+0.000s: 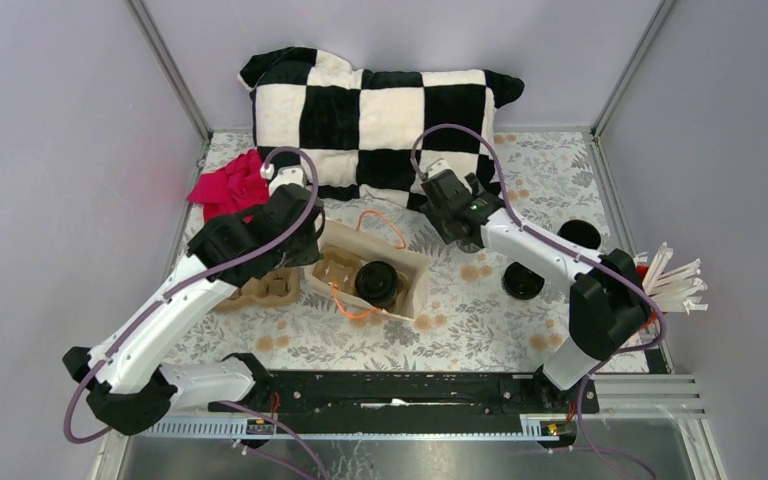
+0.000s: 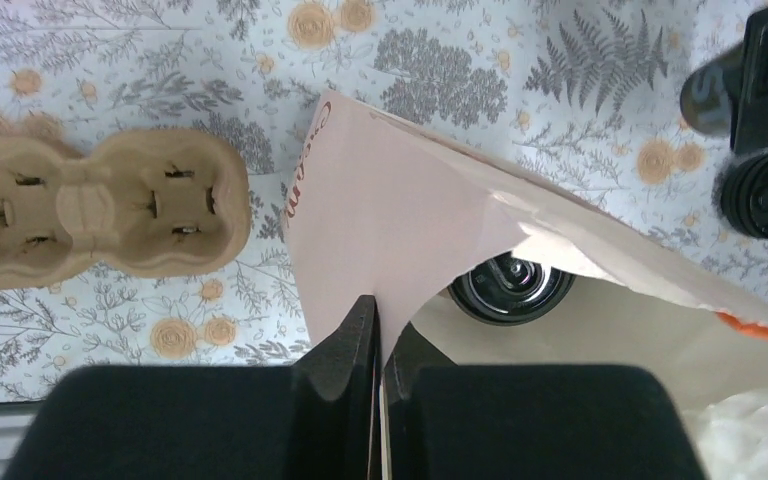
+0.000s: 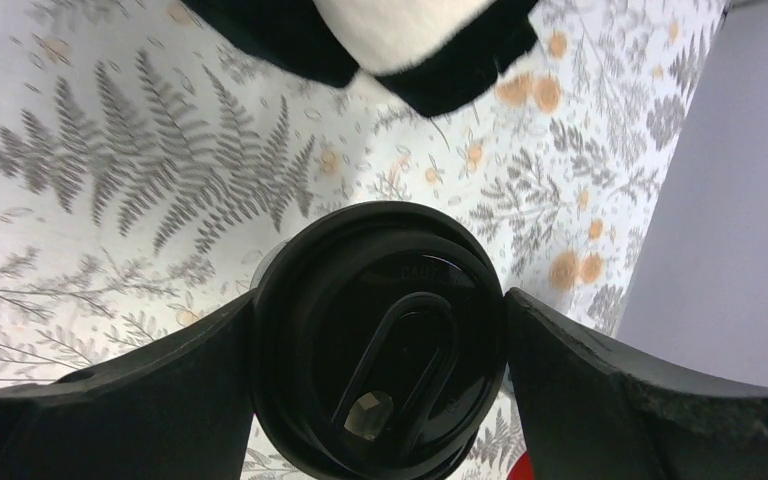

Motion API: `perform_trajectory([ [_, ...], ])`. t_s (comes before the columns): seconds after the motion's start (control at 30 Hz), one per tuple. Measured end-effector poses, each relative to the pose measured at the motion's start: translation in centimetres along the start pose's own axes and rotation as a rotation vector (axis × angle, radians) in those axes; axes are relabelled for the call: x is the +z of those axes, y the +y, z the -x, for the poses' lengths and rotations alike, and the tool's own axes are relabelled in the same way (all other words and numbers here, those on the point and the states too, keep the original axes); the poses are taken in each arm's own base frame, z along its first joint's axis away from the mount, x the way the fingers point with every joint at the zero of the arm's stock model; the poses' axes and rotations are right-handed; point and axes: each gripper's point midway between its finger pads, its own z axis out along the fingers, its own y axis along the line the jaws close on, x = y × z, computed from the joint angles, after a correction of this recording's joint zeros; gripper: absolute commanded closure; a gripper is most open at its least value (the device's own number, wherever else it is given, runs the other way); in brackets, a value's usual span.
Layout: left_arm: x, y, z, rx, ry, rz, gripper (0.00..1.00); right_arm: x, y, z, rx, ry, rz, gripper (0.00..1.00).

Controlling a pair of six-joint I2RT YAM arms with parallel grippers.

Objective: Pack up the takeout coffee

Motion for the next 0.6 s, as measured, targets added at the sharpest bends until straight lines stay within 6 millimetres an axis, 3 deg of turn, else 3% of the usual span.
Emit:
perform_trajectory([
  [0.13, 0.5, -0.8, 1.5, 0.015, -0.02, 0.028, 0.9, 0.4, -0.4, -2.4, 0.033, 0.04, -0.011, 0.37],
  [0.37, 1.5, -0.1, 1.4, 0.052, -0.005, 0.099, 0.8, 1.1, 0.7, -5.7, 0.043, 0.097, -0.003, 0.35],
  [0.6, 1.2, 0.9, 1.0, 0.07, 0.01, 0.139, 0.72, 1.2, 1.1, -7.0, 0.057, 0.123, -0.003, 0.25],
])
